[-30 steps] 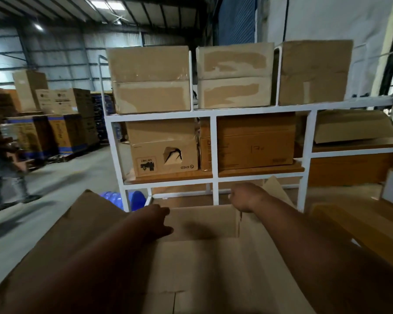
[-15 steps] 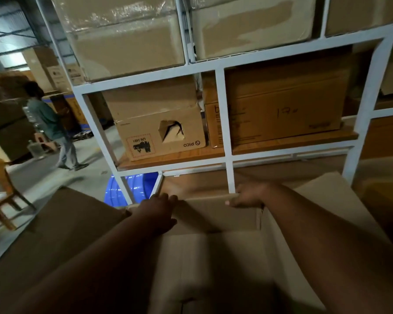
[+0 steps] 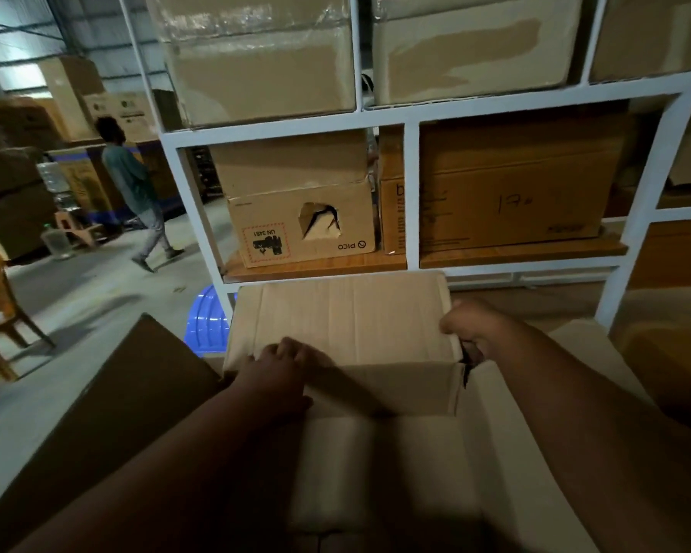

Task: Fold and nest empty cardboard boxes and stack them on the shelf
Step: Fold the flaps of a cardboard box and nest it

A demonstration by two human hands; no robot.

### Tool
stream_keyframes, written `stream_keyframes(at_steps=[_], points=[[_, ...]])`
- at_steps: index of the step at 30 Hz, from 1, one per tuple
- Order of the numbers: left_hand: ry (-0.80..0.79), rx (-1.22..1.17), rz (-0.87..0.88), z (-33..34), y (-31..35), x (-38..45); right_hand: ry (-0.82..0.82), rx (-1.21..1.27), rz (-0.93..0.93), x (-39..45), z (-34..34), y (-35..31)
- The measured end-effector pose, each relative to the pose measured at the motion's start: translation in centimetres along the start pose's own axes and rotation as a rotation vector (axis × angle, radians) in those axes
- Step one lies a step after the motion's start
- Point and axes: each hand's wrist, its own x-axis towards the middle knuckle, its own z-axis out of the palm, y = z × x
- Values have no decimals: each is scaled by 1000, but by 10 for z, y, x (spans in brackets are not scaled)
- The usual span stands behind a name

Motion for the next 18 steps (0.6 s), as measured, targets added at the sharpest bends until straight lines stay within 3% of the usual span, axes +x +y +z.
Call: stream_keyframes(at_steps=[7,11,14,18], points=[[-62,7,10,-2,-2,-51,103,-125,-152,-35,11,6],[-198,-79,15,-38,8,-82,176,-262,-164,-60,13,-1],[-462,-62,44,-38,16,-118,115,-557,-237,-107,15,-10],[-887,-298,-5,-24,21,-177,-61,-738,-449,-204,16,-16]])
